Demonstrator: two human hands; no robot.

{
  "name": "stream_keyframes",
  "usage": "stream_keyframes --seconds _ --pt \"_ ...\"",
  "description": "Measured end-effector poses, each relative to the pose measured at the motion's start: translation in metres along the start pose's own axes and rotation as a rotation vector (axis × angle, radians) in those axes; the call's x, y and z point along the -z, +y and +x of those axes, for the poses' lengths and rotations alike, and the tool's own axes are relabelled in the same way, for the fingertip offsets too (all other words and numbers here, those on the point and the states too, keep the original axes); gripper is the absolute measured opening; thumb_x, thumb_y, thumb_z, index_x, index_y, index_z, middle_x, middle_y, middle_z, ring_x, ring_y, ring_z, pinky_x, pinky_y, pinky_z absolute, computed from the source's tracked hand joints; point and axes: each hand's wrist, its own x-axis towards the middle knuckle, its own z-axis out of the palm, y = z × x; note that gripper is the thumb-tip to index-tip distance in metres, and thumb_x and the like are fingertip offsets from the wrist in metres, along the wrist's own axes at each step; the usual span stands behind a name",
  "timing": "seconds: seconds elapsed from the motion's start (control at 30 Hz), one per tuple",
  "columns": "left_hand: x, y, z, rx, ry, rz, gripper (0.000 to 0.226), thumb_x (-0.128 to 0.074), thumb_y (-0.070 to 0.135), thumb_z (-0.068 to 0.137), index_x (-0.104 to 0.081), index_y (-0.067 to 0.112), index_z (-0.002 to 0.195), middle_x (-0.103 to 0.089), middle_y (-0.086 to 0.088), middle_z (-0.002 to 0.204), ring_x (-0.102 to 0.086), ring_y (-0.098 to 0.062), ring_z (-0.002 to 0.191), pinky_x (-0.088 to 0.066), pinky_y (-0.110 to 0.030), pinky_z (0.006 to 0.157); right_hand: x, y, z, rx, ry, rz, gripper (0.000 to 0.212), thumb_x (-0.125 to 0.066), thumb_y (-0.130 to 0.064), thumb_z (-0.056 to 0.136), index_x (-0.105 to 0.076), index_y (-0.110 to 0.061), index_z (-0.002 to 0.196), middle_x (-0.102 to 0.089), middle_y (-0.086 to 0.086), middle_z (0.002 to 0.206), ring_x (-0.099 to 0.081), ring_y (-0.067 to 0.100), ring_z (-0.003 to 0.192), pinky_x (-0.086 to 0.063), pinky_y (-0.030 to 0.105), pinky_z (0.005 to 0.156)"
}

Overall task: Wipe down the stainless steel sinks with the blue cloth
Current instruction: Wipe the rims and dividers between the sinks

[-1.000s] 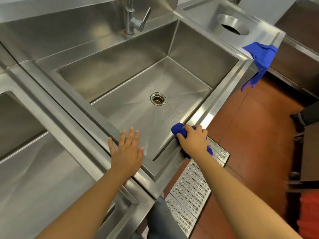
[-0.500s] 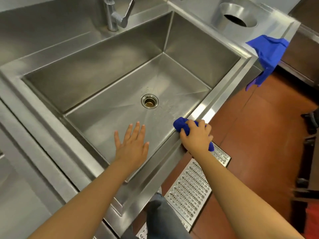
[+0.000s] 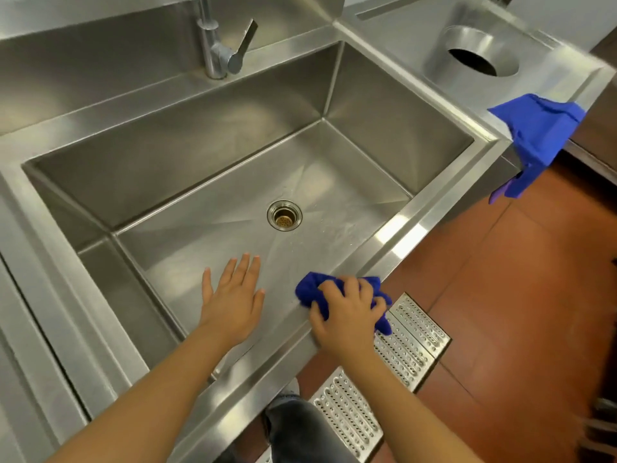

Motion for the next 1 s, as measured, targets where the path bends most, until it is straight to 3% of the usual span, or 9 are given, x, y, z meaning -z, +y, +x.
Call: stream_keyframes --seconds 0.13,0.23,0.33,0.47,0.57,0.77,0.87,0.97,1.0 --pt "-0.008 0.001 -0.005 -0.013 0.024 -0.005 0.078 0.014 0.056 0.079 0.008 0.029 0.153 0.006 0.005 0.162 0.007 -0.017 0.149 0.011 -0.05 0.114 0.008 0.038 0.058 -0.119 -0.038 -0.009 0.023 -0.059 -0.035 0.082 -0.062 -0.024 0.102 -0.053 0.004 0.116 -0.043 0.034 0.115 -0.028 0.053 0.089" --pt "-0.013 -0.004 -0.011 0.021 0.003 0.012 0.082 0.018 0.056 0.073 0.013 0.03 0.151 0.01 0.006 0.161 0.01 -0.016 0.148 0.013 -0.05 0.114 0.008 0.036 0.07 -0.199 -0.028 -0.037 0.026 -0.058 -0.033 0.083 -0.062 -0.023 0.107 -0.052 0.007 0.119 -0.041 0.033 0.117 -0.028 0.053 0.091" --pt "-0.014 -0.006 -0.014 0.065 -0.012 0.018 0.074 0.012 0.056 0.082 0.013 0.029 0.151 0.01 0.004 0.161 0.009 -0.017 0.148 0.011 -0.05 0.114 0.001 0.017 0.037 -0.135 0.047 -0.014 0.023 -0.056 -0.036 0.076 -0.063 -0.022 0.093 -0.058 0.007 0.111 -0.048 0.035 0.111 -0.033 0.055 0.088" --pt "-0.007 0.006 -0.012 0.1 -0.014 0.003 0.06 -0.014 0.043 0.102 0.014 0.026 0.152 0.012 0.001 0.161 0.009 -0.019 0.148 0.007 -0.05 0.116 -0.003 0.01 0.008 -0.007 0.077 0.095 0.028 -0.047 -0.042 0.074 -0.064 -0.026 0.089 -0.059 0.003 0.111 -0.043 0.03 0.111 -0.027 0.053 0.093" --pt "-0.003 0.013 -0.007 0.036 -0.004 0.014 0.06 -0.007 0.046 0.099 0.014 0.027 0.152 0.012 0.003 0.161 0.009 -0.018 0.148 0.007 -0.05 0.116 0.001 0.027 0.029 0.105 0.049 0.043 0.024 -0.05 -0.04 0.074 -0.063 -0.026 0.088 -0.057 0.001 0.102 -0.049 0.03 0.103 -0.031 0.051 0.089" --pt "0.01 0.011 -0.007 -0.024 0.027 0.006 0.061 -0.006 0.049 0.098 0.013 0.028 0.152 0.01 0.002 0.162 0.008 -0.018 0.148 0.005 -0.047 0.117 0.027 0.068 0.096 -0.232 -0.112 0.15 0.029 -0.058 -0.034 0.084 -0.062 -0.03 0.112 -0.049 -0.005 0.125 -0.034 0.025 0.123 -0.024 0.048 0.1" --pt "0.014 0.007 -0.006 -0.058 0.034 0.02 0.071 0.009 0.055 0.086 0.013 0.029 0.152 0.01 0.003 0.161 0.008 -0.018 0.148 0.004 -0.047 0.117 0.026 0.06 0.085 -0.26 -0.076 0.122 0.028 -0.058 -0.034 0.084 -0.062 -0.028 0.111 -0.05 -0.005 0.126 -0.033 0.026 0.125 -0.024 0.049 0.102" --pt "0.013 0.006 0.003 -0.042 0.018 0.013 0.06 -0.007 0.049 0.099 0.011 0.028 0.152 0.01 0.003 0.162 0.009 -0.019 0.148 0.003 -0.048 0.118 0.011 0.037 0.051 -0.253 0.002 0.091 0.026 -0.057 -0.036 0.079 -0.065 -0.026 0.102 -0.053 -0.001 0.124 -0.038 0.031 0.123 -0.027 0.055 0.1" --pt "0.012 0.009 0.006 -0.045 0.014 0.013 0.062 -0.004 0.051 0.097 0.011 0.028 0.153 0.009 0.003 0.162 0.008 -0.019 0.149 0.002 -0.049 0.118 0.007 0.032 0.044 -0.239 0.024 0.085 0.026 -0.056 -0.037 0.076 -0.066 -0.025 0.097 -0.055 0.001 0.122 -0.041 0.033 0.121 -0.029 0.058 0.098"
